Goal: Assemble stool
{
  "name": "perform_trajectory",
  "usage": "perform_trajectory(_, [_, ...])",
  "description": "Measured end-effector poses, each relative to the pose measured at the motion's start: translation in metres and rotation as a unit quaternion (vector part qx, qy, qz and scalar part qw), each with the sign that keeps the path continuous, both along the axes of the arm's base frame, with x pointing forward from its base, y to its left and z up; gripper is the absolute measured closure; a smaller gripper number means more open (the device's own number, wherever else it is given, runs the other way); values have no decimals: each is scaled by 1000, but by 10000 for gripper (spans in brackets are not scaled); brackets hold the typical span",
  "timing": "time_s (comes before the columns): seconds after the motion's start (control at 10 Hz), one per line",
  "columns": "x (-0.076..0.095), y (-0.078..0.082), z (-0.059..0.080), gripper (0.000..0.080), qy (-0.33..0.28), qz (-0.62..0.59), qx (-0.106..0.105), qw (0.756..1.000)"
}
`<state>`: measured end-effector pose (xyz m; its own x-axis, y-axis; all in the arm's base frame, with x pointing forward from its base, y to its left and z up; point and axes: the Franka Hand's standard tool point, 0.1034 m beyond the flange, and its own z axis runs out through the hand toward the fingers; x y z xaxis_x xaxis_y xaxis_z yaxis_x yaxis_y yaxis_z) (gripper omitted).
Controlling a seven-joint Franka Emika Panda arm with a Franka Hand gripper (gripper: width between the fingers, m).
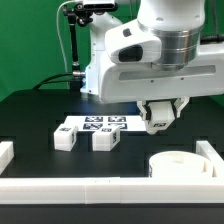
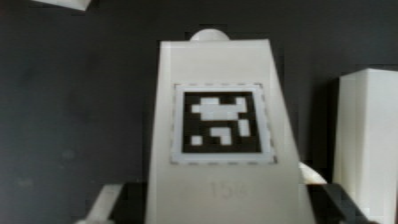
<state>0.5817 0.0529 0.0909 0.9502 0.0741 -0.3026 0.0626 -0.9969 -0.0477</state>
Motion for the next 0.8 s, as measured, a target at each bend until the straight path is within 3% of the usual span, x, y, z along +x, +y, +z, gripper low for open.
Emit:
perform_trajectory(0.2, [12, -1, 0, 461, -69, -3, 1, 998])
perform_trajectory(0.5, [33, -2, 18, 461, -179, -5, 4, 984])
perform_trajectory(0.8, [42, -4, 15, 461, -287, -8, 4, 958])
